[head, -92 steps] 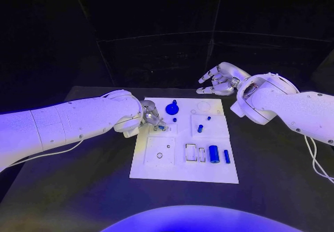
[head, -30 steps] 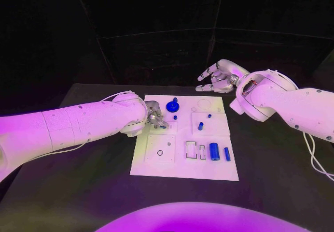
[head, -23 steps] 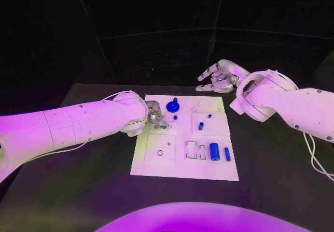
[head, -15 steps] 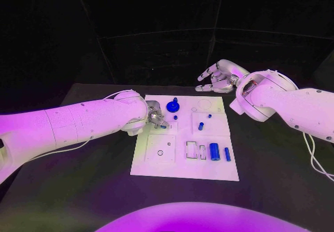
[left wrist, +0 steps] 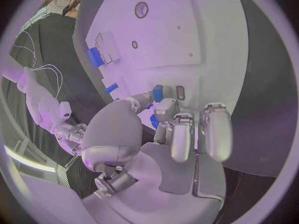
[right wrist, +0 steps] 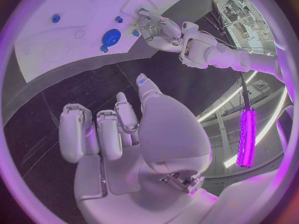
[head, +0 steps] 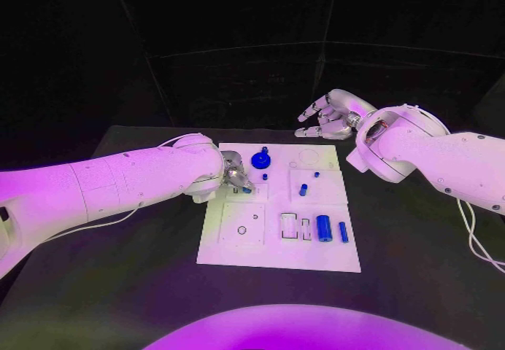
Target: Assemble the parts on the task board
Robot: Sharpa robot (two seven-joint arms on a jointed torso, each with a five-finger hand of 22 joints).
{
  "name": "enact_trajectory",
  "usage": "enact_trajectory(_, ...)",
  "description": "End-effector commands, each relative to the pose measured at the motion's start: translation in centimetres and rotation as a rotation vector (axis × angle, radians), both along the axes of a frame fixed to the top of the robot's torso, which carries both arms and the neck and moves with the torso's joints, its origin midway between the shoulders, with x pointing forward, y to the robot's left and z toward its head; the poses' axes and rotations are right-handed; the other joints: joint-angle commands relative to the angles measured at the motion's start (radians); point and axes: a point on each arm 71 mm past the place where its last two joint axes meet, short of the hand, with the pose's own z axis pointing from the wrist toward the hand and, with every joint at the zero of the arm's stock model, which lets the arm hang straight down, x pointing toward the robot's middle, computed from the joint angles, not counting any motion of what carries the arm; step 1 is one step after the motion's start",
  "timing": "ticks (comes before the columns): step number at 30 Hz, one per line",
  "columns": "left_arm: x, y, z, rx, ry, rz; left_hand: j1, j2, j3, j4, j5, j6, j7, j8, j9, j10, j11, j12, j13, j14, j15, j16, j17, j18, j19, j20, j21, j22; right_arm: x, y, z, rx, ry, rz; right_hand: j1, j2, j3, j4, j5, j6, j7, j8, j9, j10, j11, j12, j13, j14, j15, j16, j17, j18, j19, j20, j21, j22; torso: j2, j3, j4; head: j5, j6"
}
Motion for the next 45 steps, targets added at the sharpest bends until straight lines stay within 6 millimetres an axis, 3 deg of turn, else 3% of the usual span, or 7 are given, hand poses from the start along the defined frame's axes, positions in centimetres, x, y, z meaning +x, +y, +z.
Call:
enact_trajectory(1, -0.49, -0.18, -0.72, 0.016, 0.052, -0.021, 0.003, 0.016, 0.010, -0.003, 0.006, 0.009, -0.003, 0.006, 0.002, 0.007, 0.000, 0.006, 0.003, 0.106, -0.007, 0.003, 0.263, -0.011, 0.023, -0.008, 0.006, 0.025, 0.00, 0.11, 0.12, -0.002, -0.002, 0.007, -0.001, 0.007, 0.000, 0.004, 0.007, 0.006, -0.001, 0.004, -0.001, 0.004, -0.006, 0.003, -0.001, 0.066, -0.007, -0.005, 0.100, 0.019, -0.006, -0.004, -0.004, 0.001, 0.000, -0.0007, 0.0010, -0.001, 0.000)
enact_trajectory(21, -0.03, -0.53, -0.38, 0.014, 0.039, -0.018, -0.018, 0.032, 0.007, 0.012, 0.005, 0.022, -0.007, 0.015, 0.005, 0.021, -0.004, 0.027, 0.024, 0.106, -0.010, 0.003, 0.263, -0.014, 0.029, -0.011, 0.016, 0.041, 0.00, 0.16, 0.09, -0.003, 0.000, 0.010, -0.001, 0.007, 0.000, 0.004, 0.007, 0.006, -0.001, 0.004, -0.001, 0.004, -0.006, 0.003, -0.001, 0.066, -0.007, -0.005, 0.100, 0.019, -0.006, -0.004, -0.004, 0.001, 0.000, -0.0004, 0.0010, -0.006, -0.002)
enact_trajectory(29, 0.08, -0.59, -0.32, 0.019, 0.043, -0.023, -0.049, 0.039, -0.007, 0.036, 0.004, 0.031, -0.010, 0.015, 0.002, 0.028, -0.005, 0.036, 0.033, 0.106, -0.012, 0.003, 0.263, -0.015, 0.030, -0.013, 0.019, 0.046, -0.02, 0.17, 0.10, -0.003, 0.001, 0.010, -0.001, 0.007, 0.000, 0.004, 0.007, 0.006, -0.001, 0.004, -0.001, 0.004, -0.006, 0.003, -0.001, 0.066, -0.007, -0.005, 0.100, 0.019, -0.006, -0.004, -0.004, 0.001, -0.001, -0.0009, 0.0018, -0.007, -0.002)
enact_trajectory(45, 0.10, -0.60, -0.33, 0.027, 0.050, -0.032, -0.093, 0.024, -0.062, 0.065, 0.000, 0.046, -0.013, 0.019, 0.000, 0.037, -0.008, 0.048, 0.046, 0.106, -0.013, 0.003, 0.263, -0.018, 0.034, -0.014, 0.026, 0.059, -0.06, 0.14, 0.11, -0.003, 0.001, 0.012, 0.005, 0.004, -0.004, 0.005, 0.007, 0.006, -0.002, 0.006, -0.002, 0.003, -0.008, 0.002, -0.003, 0.066, -0.008, -0.007, 0.098, 0.019, -0.007, -0.005, -0.006, -0.001, -0.001, -0.0010, 0.0022, -0.010, -0.003)
